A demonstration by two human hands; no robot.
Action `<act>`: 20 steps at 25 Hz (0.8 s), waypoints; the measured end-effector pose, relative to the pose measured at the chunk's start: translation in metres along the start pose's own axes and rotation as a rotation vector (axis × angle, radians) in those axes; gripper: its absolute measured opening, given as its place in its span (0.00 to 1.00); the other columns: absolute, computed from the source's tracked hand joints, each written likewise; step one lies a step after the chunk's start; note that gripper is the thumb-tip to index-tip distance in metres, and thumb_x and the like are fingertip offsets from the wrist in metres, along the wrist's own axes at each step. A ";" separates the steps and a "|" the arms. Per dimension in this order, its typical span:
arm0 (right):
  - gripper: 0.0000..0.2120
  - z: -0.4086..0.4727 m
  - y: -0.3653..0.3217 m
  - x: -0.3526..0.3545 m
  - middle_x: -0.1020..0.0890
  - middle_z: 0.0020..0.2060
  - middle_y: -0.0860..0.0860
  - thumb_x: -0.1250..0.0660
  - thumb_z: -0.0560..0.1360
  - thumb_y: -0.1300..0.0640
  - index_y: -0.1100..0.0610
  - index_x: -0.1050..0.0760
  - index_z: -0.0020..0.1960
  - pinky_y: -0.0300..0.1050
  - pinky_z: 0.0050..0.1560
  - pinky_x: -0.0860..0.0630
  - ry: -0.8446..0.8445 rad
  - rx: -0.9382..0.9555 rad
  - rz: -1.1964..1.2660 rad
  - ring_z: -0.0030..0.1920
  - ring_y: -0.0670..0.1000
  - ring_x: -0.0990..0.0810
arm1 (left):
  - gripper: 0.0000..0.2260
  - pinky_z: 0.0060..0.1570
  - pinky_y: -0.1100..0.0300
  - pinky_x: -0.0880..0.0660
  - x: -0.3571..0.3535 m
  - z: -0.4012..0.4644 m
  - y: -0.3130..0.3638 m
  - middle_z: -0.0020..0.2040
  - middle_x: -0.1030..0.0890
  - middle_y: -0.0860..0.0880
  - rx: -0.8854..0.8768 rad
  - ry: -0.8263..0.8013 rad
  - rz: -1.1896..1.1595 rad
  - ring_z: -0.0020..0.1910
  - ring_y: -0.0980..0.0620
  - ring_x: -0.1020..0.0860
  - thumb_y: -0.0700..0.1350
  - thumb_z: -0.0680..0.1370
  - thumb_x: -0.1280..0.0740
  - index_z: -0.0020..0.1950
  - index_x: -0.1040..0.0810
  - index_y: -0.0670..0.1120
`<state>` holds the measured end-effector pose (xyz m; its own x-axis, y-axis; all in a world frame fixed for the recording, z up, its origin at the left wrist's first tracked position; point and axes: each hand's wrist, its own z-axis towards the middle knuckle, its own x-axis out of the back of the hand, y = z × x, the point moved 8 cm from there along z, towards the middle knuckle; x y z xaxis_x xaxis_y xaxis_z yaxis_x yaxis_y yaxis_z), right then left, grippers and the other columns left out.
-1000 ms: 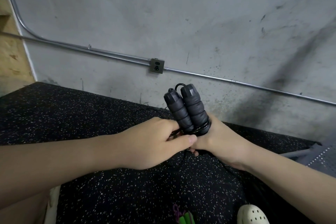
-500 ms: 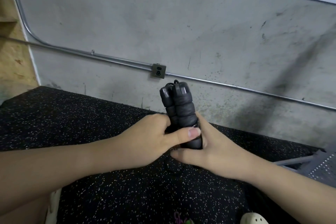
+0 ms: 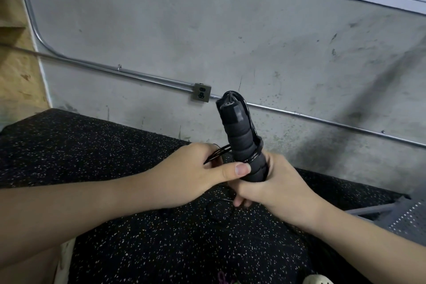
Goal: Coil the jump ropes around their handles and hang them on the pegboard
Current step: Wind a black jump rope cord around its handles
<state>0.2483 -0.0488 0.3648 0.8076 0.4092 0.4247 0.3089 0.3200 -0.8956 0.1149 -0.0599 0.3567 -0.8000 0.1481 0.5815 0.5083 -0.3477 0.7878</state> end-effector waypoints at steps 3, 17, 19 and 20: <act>0.06 0.003 0.008 0.005 0.16 0.38 0.65 0.29 0.73 0.69 0.64 0.21 0.49 0.49 0.36 0.22 0.084 -0.037 0.007 0.36 0.57 0.14 | 0.38 0.52 0.43 0.21 0.000 -0.001 0.004 0.46 0.15 0.50 0.006 0.086 0.071 0.46 0.50 0.17 0.81 0.69 0.45 0.52 0.19 0.49; 0.10 -0.011 0.021 -0.020 0.15 0.46 0.61 0.26 0.74 0.63 0.53 0.16 0.53 0.49 0.47 0.18 -0.414 -0.220 0.270 0.46 0.60 0.14 | 0.15 0.54 0.55 0.22 -0.020 -0.010 0.009 0.47 0.14 0.52 -0.146 -0.086 -0.029 0.49 0.54 0.16 0.63 0.82 0.40 0.55 0.19 0.57; 0.07 -0.009 0.019 -0.019 0.15 0.41 0.59 0.27 0.73 0.65 0.54 0.15 0.47 0.47 0.43 0.19 -0.329 -0.137 0.250 0.43 0.59 0.14 | 0.25 0.57 0.52 0.22 -0.017 -0.007 0.001 0.50 0.14 0.54 -0.098 -0.066 0.013 0.52 0.54 0.16 0.72 0.77 0.39 0.58 0.18 0.55; 0.07 -0.007 0.014 -0.016 0.16 0.38 0.59 0.27 0.73 0.66 0.55 0.16 0.45 0.47 0.41 0.20 -0.269 -0.081 0.219 0.40 0.58 0.14 | 0.34 0.55 0.52 0.21 -0.011 -0.003 -0.006 0.47 0.14 0.54 -0.045 -0.035 0.062 0.48 0.56 0.16 0.79 0.71 0.41 0.55 0.16 0.52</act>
<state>0.2427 -0.0565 0.3440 0.7010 0.6744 0.2316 0.1911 0.1353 -0.9722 0.1199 -0.0623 0.3446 -0.7553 0.1570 0.6362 0.5410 -0.3985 0.7406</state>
